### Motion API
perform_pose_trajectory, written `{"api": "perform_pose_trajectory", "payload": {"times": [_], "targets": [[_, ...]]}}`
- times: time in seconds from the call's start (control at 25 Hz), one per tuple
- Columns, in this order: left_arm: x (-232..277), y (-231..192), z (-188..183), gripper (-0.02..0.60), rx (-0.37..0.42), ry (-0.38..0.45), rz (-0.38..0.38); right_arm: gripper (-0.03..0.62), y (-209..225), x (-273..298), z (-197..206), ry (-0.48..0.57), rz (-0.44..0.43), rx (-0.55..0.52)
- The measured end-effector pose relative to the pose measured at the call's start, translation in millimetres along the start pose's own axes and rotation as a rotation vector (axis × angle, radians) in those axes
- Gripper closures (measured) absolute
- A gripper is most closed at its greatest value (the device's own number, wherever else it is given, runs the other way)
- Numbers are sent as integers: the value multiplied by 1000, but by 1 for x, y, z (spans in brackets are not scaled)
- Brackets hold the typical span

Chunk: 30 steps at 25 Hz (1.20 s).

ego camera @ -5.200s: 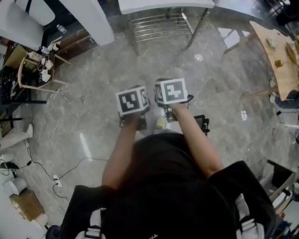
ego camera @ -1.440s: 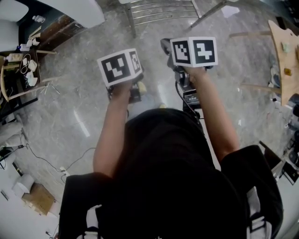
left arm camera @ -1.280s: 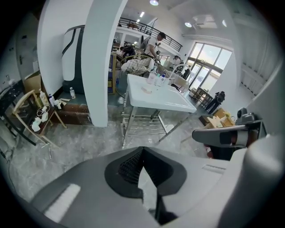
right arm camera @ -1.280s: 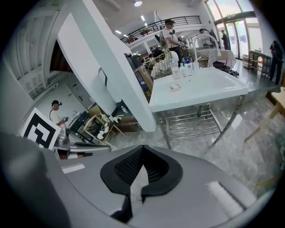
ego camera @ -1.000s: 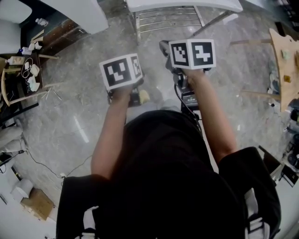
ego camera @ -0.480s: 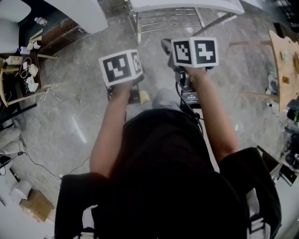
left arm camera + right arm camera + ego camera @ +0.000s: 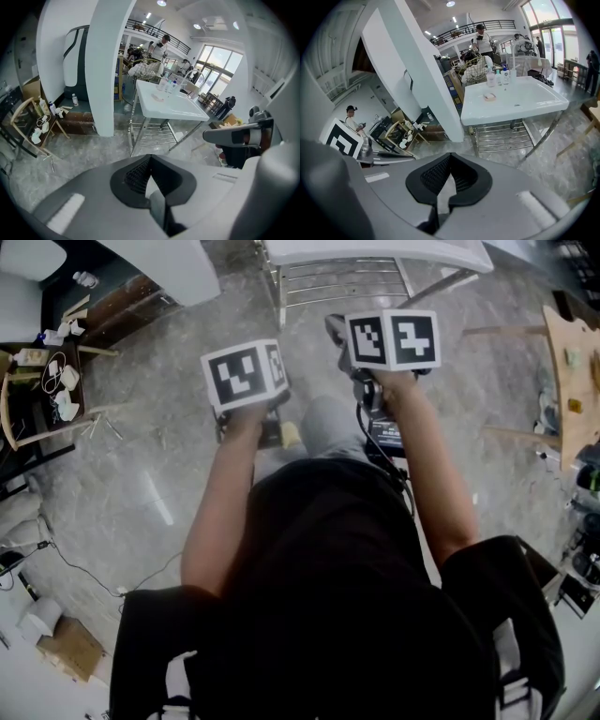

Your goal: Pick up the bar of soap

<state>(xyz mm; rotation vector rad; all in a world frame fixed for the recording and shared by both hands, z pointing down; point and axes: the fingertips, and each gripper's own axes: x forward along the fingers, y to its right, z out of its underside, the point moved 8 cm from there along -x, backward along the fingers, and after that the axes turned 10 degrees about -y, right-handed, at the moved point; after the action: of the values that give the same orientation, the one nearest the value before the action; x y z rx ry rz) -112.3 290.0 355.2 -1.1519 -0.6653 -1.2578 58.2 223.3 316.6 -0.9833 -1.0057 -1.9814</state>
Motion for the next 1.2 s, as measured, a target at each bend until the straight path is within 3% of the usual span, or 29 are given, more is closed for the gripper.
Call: {"api": "perform_pose_trajectory", "payload": {"times": [0.44, 0.56, 0.8, 1.2], "targets": [[16, 18, -19, 583, 4, -20, -54, 579, 29, 9, -9, -16, 14, 11], [30, 23, -37, 583, -12, -36, -67, 579, 45, 19, -24, -31, 32, 13], [72, 31, -73, 583, -135, -127, -22, 579, 79, 37, -59, -62, 79, 28], [118, 48, -143, 583, -144, -165, -46, 579, 134, 70, -118, -113, 61, 43]]}}
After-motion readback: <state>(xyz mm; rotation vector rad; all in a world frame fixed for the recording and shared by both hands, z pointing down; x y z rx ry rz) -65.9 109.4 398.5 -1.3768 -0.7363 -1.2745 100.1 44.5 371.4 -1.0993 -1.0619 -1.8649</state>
